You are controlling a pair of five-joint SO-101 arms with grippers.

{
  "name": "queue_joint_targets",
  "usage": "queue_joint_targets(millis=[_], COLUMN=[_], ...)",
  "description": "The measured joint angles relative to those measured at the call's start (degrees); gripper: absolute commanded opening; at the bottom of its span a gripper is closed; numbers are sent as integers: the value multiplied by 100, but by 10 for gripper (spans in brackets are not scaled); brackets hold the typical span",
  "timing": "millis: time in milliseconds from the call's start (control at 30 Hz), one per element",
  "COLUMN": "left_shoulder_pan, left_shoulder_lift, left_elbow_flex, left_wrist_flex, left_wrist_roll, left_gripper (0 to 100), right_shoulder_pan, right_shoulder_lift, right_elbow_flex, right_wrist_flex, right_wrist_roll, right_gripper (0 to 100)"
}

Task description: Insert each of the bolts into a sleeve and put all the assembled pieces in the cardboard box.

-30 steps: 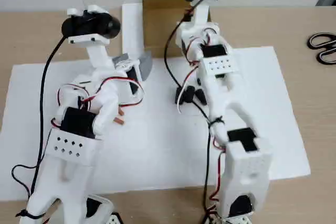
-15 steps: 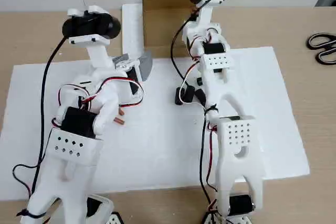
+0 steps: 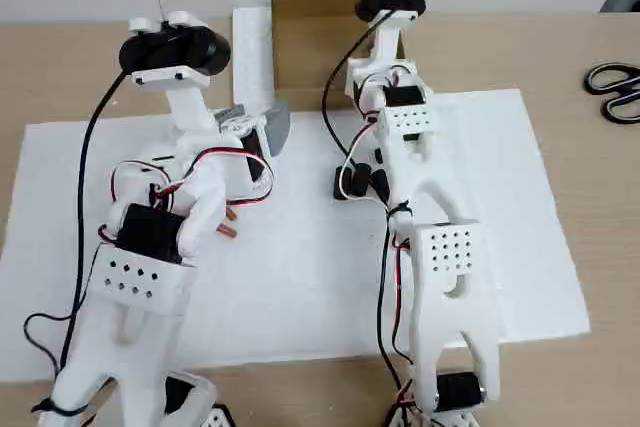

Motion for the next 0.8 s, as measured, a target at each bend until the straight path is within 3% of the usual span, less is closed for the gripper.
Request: queue_joint_targets(millis=[433, 567, 800], left_shoulder_pan=[0, -202, -624], left_shoulder_lift=[0, 9, 18], left_elbow_flex=[-26, -352, -536], left_wrist_flex=[18, 18, 158], left_wrist_roll=[0, 176, 176], left_gripper=[181, 181, 181], right_shoulder_pan=[-9, -97, -413], right_shoulder_lift=[0, -9, -431], right_elbow_flex=[-1090, -2022, -3587], right_wrist_flex=[246, 1477, 4791], right_wrist_roll=[0, 0, 0], right_gripper=[212, 212, 212])
